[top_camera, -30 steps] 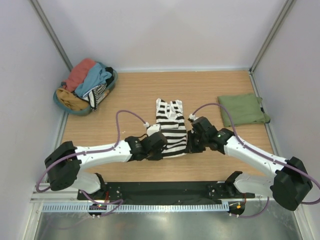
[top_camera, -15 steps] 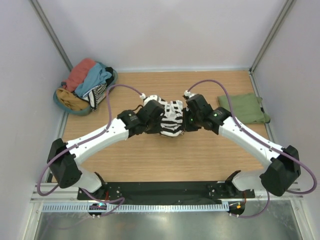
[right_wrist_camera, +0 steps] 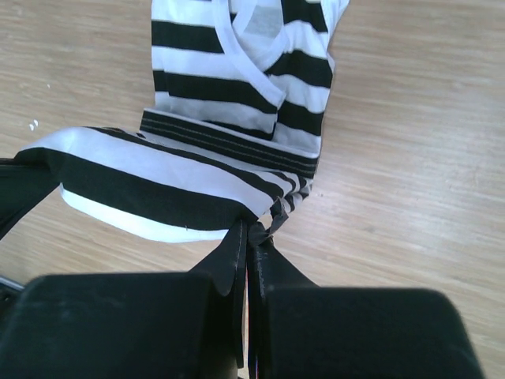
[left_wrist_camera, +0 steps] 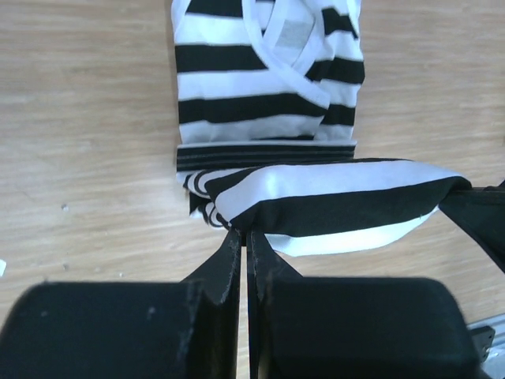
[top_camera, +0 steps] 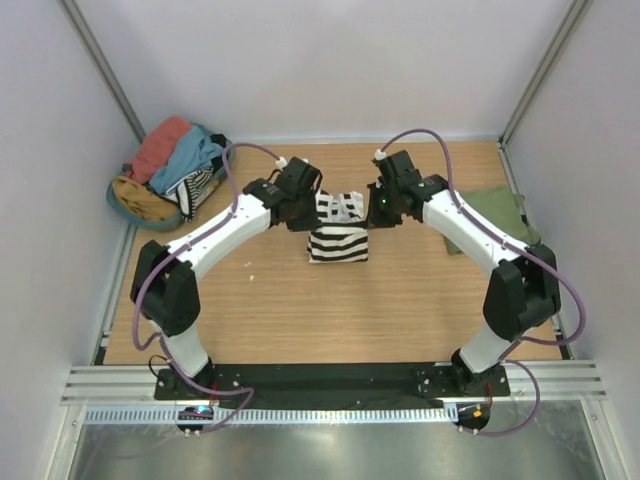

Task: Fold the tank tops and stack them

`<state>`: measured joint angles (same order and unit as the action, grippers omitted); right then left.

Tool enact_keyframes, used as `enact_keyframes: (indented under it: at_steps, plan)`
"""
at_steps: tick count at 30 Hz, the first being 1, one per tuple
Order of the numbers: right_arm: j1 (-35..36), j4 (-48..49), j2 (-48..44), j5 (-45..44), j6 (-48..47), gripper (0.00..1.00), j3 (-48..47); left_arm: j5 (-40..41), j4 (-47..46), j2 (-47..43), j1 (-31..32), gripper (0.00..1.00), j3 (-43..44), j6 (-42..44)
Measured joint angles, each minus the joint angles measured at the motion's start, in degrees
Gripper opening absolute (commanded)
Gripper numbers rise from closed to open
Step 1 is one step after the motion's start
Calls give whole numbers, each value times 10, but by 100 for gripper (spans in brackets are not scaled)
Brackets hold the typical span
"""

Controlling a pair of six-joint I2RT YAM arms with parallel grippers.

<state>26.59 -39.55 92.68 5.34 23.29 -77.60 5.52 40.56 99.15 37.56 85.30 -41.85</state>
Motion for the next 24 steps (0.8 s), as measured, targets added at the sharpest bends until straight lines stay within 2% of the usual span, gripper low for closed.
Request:
enact_keyframes:
  at_steps: [11, 24]
  plan:
    - [-26, -3, 77, 7, -10, 1, -98, -10, 9, 64, -35, 2, 118, 21]
    - [-63, -26, 222, 15, -11, 2, -278, -52, -5, 189, -103, 4, 227, 24]
